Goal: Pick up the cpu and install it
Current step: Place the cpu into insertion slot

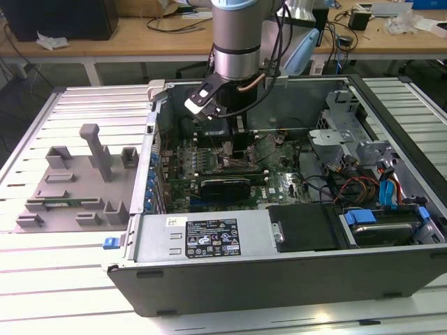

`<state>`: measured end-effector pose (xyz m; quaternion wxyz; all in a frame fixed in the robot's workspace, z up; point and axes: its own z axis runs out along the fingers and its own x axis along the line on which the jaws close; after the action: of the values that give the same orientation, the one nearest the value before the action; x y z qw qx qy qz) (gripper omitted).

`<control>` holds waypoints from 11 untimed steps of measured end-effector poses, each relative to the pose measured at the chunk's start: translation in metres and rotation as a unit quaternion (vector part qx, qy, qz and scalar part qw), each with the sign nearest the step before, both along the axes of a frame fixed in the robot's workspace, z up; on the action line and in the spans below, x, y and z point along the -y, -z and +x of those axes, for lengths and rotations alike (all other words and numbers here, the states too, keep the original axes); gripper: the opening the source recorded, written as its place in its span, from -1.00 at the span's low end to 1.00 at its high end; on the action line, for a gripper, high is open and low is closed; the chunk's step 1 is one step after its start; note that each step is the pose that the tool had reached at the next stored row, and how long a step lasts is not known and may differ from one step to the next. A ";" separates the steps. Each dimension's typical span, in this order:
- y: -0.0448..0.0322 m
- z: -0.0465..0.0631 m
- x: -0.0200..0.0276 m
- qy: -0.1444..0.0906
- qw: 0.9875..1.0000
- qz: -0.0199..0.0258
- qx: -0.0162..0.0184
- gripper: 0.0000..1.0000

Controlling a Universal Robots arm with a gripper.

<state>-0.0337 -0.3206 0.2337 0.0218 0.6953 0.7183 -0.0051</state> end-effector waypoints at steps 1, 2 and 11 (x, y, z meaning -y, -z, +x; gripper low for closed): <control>0.0006 0.000 -0.0010 0.000 1.000 0.000 0.000 0.09; 0.0013 0.000 -0.0020 0.000 1.000 -0.001 0.000 0.09; 0.0124 0.000 -0.0075 0.001 1.000 -0.015 0.000 0.09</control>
<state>-0.0333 -0.3131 0.2213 0.0321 0.6959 0.7172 -0.0158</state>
